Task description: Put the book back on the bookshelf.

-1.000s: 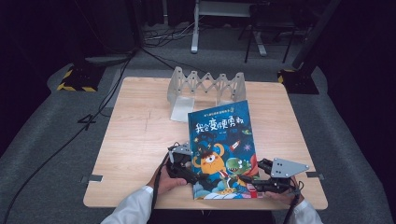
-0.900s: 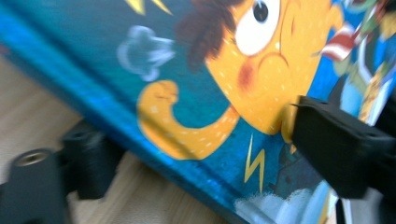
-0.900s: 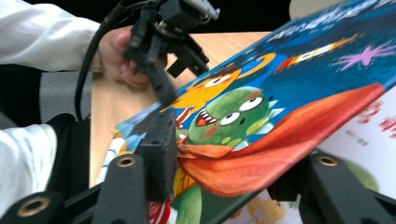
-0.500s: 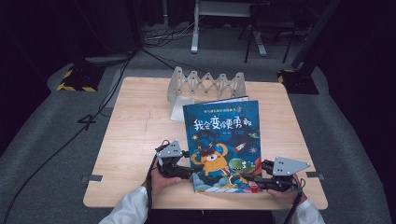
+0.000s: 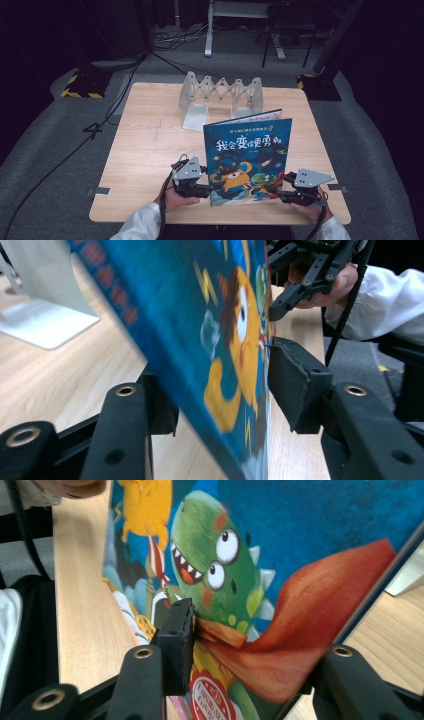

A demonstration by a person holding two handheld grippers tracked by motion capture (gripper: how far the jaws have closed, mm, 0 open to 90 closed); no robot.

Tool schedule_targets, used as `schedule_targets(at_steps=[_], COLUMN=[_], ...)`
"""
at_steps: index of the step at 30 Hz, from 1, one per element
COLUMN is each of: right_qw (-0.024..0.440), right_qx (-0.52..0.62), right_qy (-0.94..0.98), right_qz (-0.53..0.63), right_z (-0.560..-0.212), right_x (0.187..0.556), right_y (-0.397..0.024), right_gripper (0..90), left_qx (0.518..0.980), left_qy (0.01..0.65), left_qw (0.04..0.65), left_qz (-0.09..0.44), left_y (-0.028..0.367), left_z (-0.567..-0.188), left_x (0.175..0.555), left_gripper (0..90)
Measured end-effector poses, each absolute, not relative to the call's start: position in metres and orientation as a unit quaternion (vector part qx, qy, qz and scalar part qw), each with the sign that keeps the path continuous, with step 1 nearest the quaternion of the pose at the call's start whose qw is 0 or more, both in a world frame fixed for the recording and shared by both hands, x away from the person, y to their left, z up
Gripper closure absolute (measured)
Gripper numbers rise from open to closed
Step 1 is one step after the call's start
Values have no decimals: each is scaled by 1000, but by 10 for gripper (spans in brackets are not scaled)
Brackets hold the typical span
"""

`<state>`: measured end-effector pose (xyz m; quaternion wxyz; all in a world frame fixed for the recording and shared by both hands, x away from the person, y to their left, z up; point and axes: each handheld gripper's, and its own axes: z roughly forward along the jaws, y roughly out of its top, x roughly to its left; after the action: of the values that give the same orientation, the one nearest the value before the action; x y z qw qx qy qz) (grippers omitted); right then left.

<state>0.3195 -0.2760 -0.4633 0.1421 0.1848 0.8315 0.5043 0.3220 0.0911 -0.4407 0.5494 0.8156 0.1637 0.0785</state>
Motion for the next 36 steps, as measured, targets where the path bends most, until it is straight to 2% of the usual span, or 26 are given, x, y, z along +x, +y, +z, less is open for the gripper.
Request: schedule_targets(at_steps=[2, 9, 17, 19, 22, 32, 36], right_qw=[141, 150, 182, 167, 155, 167, 167], right_qx=[189, 191, 218, 238, 260, 261, 267], right_qy=[831, 832, 835, 829, 825, 828, 828], right_qz=[504, 498, 472, 477, 476, 468, 465], right_z=[-464, -467, -467, -467, -469, -465, -464], right_x=[321, 322, 313, 313, 314, 319, 332], right_y=[-276, -275, -276, -282, -292, -295, -287], right_gripper=[561, 541, 492, 465, 471, 419, 376], left_qx=[815, 806, 809, 810, 810, 818, 822], left_qy=[162, 149, 138, 134, 133, 121, 110], left_qw=[549, 564, 558, 557, 557, 550, 541], left_qz=[85, 106, 120, 123, 126, 119, 141], left_y=[88, 82, 82, 82, 81, 82, 81], left_z=[-440, -437, -435, -435, -434, -435, -429], left_x=[322, 319, 315, 314, 313, 316, 314], left_gripper=[496, 640, 658, 684, 710, 718, 744])
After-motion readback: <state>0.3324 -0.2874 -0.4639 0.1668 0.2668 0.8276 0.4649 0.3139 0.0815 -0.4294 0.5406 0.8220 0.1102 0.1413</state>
